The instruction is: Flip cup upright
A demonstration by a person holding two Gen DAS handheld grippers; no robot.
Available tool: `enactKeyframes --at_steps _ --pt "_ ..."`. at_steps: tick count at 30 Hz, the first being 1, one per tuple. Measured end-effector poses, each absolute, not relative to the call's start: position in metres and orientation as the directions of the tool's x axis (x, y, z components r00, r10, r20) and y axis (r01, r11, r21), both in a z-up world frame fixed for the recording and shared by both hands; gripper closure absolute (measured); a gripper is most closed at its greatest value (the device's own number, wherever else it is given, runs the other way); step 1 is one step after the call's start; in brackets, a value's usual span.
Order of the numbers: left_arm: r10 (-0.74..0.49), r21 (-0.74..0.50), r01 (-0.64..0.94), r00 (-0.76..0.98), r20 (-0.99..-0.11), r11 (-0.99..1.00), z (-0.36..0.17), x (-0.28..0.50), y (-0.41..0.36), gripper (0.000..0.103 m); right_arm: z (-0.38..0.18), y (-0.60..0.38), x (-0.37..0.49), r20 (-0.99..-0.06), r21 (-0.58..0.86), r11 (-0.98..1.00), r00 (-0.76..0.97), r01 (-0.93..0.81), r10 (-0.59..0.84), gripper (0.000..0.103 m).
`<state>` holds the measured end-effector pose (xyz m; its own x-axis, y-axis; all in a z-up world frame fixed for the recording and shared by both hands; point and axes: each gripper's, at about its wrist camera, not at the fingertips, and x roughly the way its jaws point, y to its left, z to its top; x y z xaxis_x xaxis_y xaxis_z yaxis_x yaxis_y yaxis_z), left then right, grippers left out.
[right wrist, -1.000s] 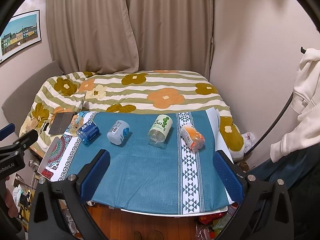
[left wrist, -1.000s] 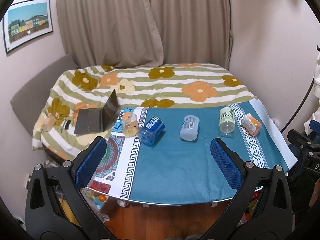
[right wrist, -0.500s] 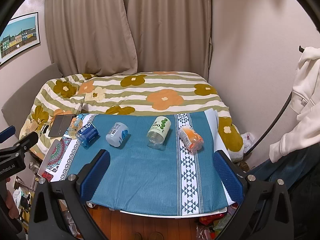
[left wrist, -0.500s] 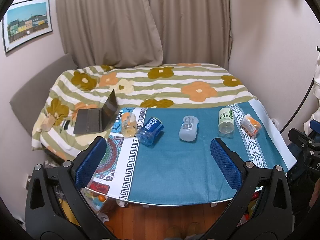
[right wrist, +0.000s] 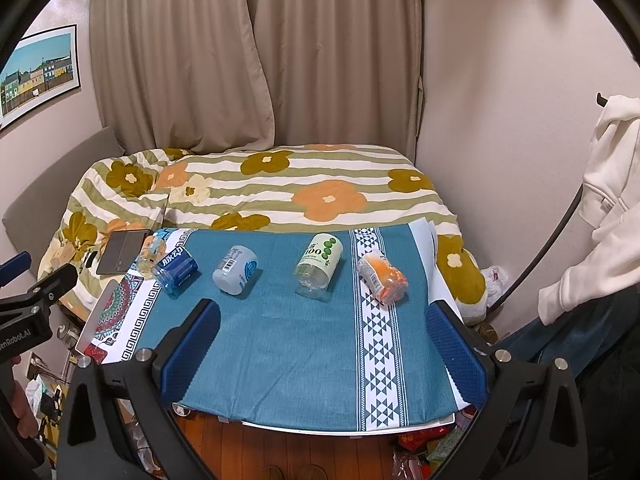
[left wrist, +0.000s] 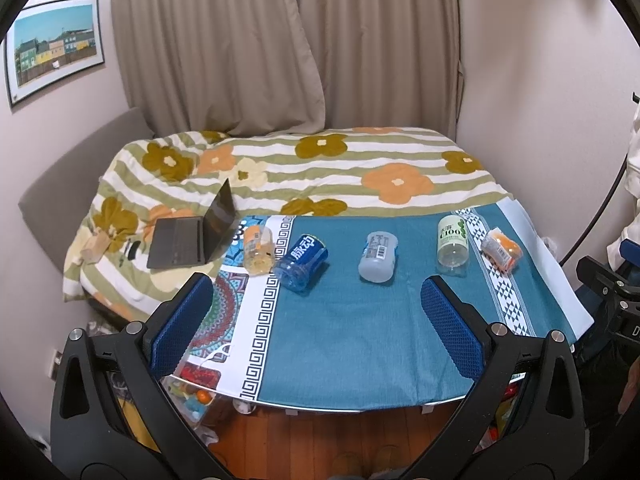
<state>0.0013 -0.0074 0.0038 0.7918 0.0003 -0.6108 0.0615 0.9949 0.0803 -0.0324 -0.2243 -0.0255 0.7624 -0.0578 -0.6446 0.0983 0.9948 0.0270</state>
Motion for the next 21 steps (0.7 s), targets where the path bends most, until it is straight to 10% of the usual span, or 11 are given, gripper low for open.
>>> enactKeyframes --at_steps 21 --pt "0.001 0.08 0.061 0.792 -0.611 0.995 0.0039 0.0018 -0.0054 0.0 -0.0231 -0.2223 -0.0325 -0.641 0.023 0.995 0.765 0.101 -0.063 0.0"
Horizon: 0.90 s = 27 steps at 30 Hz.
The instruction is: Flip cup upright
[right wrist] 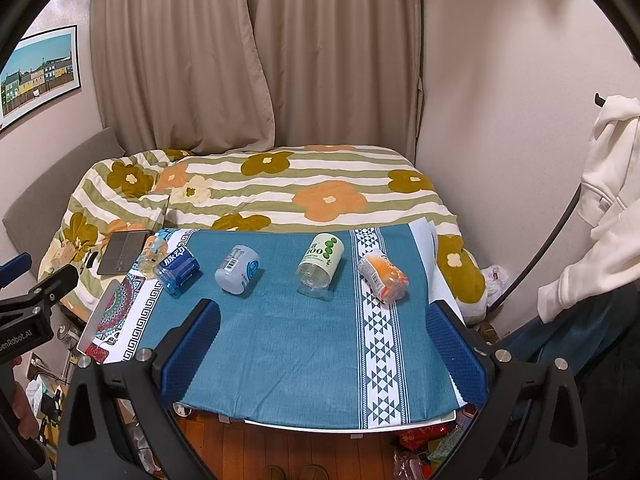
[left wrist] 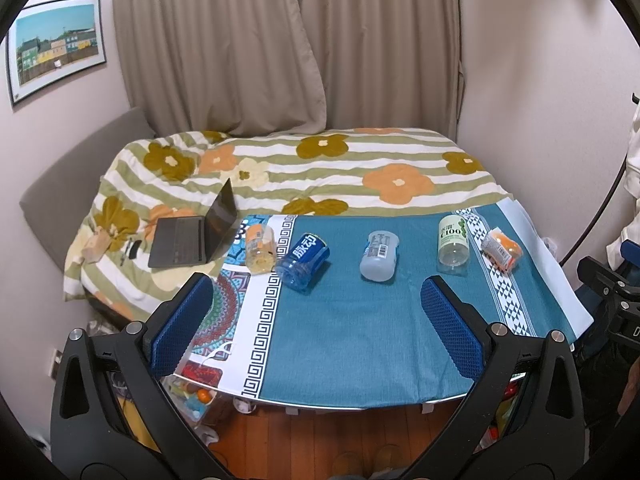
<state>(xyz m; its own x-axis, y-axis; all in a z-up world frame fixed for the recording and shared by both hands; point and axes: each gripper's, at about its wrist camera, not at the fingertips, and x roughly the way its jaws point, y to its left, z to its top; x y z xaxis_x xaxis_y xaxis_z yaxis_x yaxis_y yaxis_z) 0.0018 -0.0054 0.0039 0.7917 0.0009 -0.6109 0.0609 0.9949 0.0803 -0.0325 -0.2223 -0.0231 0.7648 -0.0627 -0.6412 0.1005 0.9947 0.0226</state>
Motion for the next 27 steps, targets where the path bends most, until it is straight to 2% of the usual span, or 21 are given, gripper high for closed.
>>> enactKeyframes --at_steps 12,16,27 --pt "0.04 0.062 -0.001 0.765 -0.643 0.998 0.006 0.015 0.001 0.0 -0.016 -0.227 -0.023 -0.647 0.044 0.996 0.762 0.079 -0.032 0.0" --pt "0.074 0.055 -0.05 0.754 -0.652 0.997 0.005 0.029 0.01 0.0 -0.017 -0.227 -0.012 -0.652 0.054 0.998 0.758 0.018 0.022 0.0" --pt "0.087 0.031 -0.094 0.685 -0.723 0.995 -0.017 0.111 0.06 0.0 -0.043 -0.203 0.037 -0.696 0.101 0.993 0.709 -0.064 0.117 0.0"
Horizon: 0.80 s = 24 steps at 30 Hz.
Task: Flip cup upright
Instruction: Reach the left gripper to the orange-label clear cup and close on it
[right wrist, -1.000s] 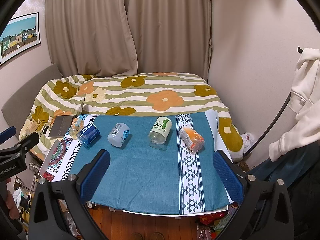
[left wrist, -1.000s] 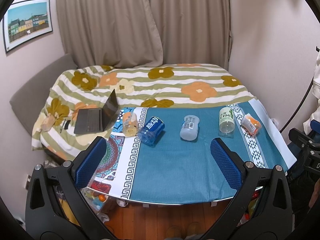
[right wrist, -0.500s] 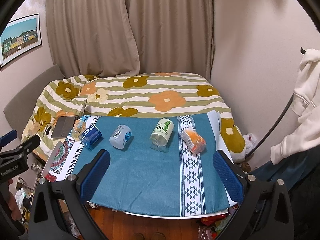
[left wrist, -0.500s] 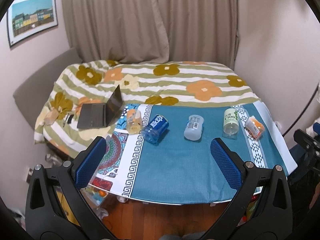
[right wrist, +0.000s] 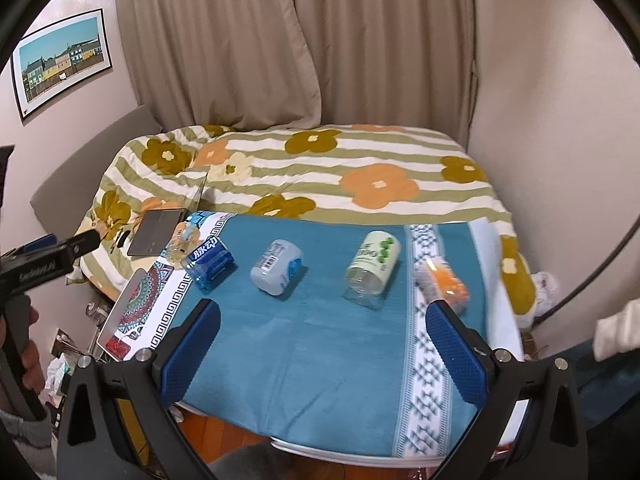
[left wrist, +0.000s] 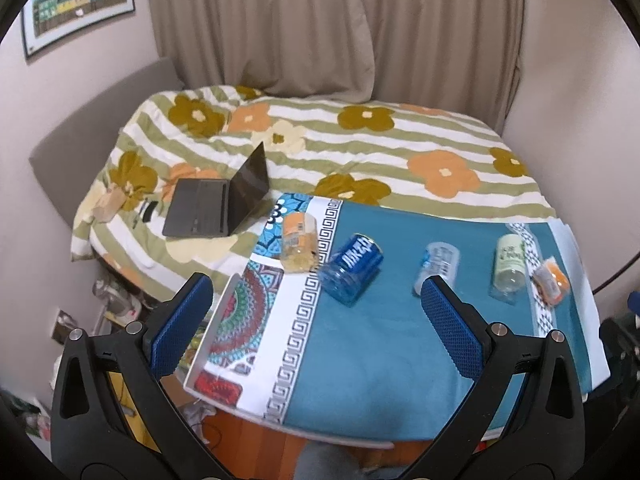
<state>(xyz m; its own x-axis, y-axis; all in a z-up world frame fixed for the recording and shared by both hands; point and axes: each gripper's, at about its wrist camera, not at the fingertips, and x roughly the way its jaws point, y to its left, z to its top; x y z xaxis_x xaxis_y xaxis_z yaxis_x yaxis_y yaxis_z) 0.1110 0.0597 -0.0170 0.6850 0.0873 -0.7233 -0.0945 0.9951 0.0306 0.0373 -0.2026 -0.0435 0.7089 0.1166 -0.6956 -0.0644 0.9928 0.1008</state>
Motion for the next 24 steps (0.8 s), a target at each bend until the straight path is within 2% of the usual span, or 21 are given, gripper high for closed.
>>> enactKeyframes --at_steps 14,24 --pt "0.018 0.002 -0.034 0.482 -0.876 0.999 -0.105 0.258 0.114 0.0 -0.09 -0.153 0.123 -0.774 0.12 0.993 0.628 0.023 0.079 0.0" --pt "-0.026 -0.025 0.006 0.338 -0.941 1.0 -0.178 0.317 0.128 0.0 -0.13 -0.137 0.163 -0.842 0.088 0.989 0.54 0.116 0.011 0.0"
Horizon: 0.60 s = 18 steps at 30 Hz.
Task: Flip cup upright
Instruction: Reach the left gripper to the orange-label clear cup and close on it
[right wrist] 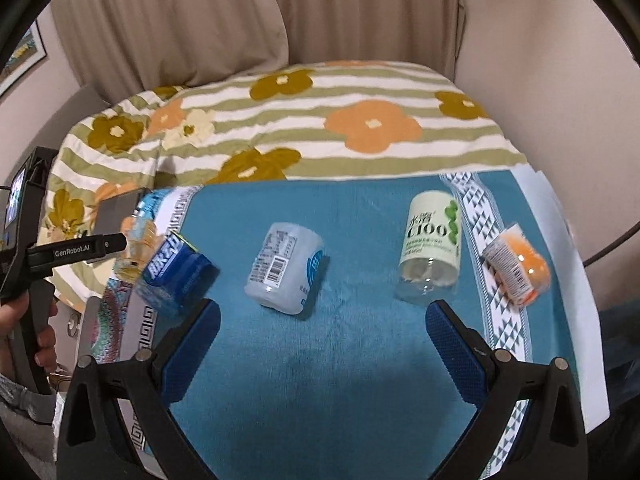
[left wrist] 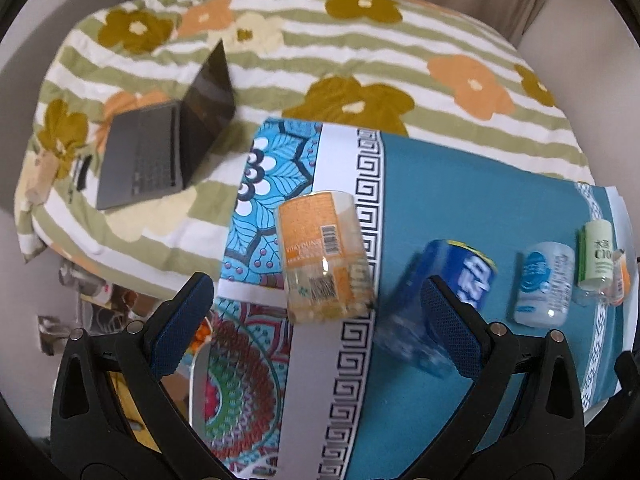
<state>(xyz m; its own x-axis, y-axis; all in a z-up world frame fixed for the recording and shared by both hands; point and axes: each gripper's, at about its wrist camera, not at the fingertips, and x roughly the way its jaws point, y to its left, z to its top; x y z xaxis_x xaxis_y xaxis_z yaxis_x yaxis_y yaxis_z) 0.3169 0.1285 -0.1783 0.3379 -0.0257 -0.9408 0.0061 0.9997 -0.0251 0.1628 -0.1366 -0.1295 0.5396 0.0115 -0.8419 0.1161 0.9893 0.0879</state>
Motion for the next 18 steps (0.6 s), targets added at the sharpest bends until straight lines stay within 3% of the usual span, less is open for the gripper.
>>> enactKeyframes --at_steps 9,15,17,18 --pt "-0.081 -0.081 0.006 0.23 -0.97 0.997 -0.22 0.342 0.136 0.003 -0.15 -0.125 0.181 -0.877 0.065 0.982 0.48 0.177 -0.028 0.0" --pt "-0.103 -0.105 0.001 0.19 -0.976 0.995 -0.234 0.348 0.14 0.019 -0.152 -0.115 0.187 -0.885 0.044 0.983 0.464 0.18 -0.045 0.0" --pt "-0.103 -0.105 -0.001 0.183 -0.978 0.994 -0.237 0.348 0.14 0.037 -0.153 -0.113 0.189 -0.885 0.043 0.983 0.464 0.176 -0.045 0.0" --pt "-0.104 -0.107 -0.004 0.18 -0.978 0.994 -0.238 0.348 0.14 0.039 -0.153 -0.113 0.189 -0.885 0.043 0.984 0.464 0.175 -0.043 0.0"
